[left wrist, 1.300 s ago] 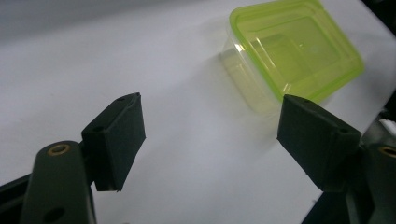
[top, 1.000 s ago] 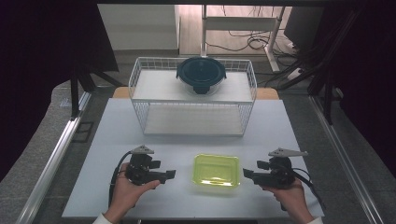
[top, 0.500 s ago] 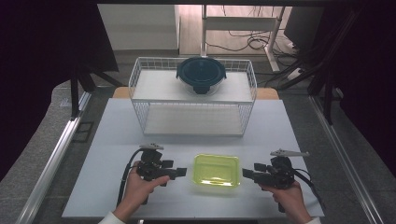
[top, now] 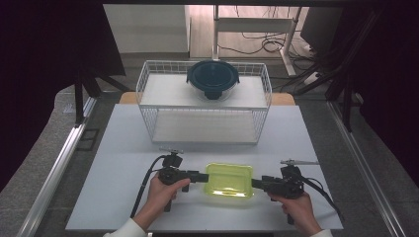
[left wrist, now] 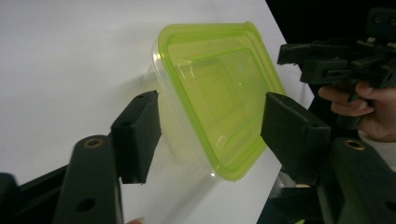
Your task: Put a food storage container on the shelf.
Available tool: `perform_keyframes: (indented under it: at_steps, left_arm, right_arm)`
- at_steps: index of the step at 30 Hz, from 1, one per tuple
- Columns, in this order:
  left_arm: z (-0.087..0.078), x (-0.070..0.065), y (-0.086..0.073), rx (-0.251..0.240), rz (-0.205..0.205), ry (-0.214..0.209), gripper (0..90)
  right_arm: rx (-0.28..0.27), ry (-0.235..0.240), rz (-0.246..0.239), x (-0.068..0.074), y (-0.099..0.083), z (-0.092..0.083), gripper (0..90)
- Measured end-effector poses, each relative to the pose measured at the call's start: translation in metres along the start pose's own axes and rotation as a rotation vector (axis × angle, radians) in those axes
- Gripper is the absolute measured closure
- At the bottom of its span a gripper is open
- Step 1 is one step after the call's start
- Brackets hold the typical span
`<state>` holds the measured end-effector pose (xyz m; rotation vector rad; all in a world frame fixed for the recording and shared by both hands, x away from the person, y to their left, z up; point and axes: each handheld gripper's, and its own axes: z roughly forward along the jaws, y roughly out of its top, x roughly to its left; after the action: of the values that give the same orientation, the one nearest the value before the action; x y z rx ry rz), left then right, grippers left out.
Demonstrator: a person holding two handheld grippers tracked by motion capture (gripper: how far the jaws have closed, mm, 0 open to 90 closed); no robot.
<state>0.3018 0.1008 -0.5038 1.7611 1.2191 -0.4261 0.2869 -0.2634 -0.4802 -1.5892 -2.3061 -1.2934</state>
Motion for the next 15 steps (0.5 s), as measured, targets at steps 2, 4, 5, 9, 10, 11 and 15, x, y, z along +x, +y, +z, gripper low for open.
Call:
perform_keyframes:
  at_steps: [2,4,5,9,10,11,15]
  left_arm:
    - [0.003,0.004,0.001,0.006,-0.007,-0.023,40.4]
    - [0.006,0.007,0.001,0.007,-0.021,-0.039,42.1]
    - [0.006,0.008,0.001,0.008,-0.029,-0.04,42.5]
    - [0.009,0.009,0.001,0.007,-0.038,-0.041,44.5]
    - [0.01,0.01,0.001,0.008,-0.041,-0.042,45.0]
    - [0.011,0.01,0.001,0.011,-0.041,-0.041,45.6]
    - [0.017,0.014,0.001,0.029,-0.046,-0.043,50.6]
  right_arm:
    - [0.001,0.002,0.012,-0.001,0.0,0.004,39.6]
    - [0.009,0.018,0.034,-0.003,0.0,0.006,40.2]
    - [0.01,0.023,0.045,-0.004,-0.001,0.008,40.6]
    - [0.015,0.038,0.073,-0.007,-0.001,0.01,42.3]
    - [0.014,0.044,0.079,-0.008,-0.001,0.01,42.9]
    - [0.013,0.047,0.084,-0.008,-0.002,0.011,43.7]
    - [0.03,0.053,0.1,-0.009,-0.002,0.015,46.3]
